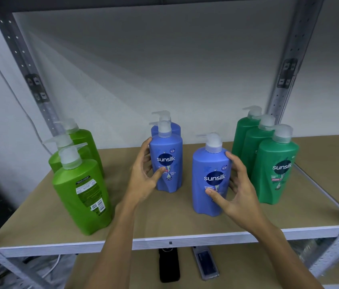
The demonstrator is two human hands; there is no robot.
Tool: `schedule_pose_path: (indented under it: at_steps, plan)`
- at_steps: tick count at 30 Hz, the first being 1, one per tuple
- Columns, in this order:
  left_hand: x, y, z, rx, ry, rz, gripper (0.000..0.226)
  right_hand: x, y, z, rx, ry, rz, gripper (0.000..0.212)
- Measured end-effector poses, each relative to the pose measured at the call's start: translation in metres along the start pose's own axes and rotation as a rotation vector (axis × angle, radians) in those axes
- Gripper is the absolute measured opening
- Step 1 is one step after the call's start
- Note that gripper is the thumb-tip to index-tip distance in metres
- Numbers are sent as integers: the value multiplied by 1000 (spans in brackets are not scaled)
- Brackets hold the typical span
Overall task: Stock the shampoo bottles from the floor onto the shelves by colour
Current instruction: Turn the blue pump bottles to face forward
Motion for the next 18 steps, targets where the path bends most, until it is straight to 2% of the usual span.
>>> schedule_pose_path:
  at_steps: [11,18]
  plan:
    - [-3,-8,0,-1,29,-49,89,2,-3,2,-22,3,22,97]
    - [-4,1,10,38,93,-71,68,16,-10,0,-15,-1,13,93]
Point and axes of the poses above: each hand's wrist, its own z-axis away from the middle knuckle, its own x-axis out of the palm, y = z × x, the point moved 4 cm from there along -z, towards the middle knuckle, and after that the axes turned 14 degrees about -x, right-handed, at the moved point
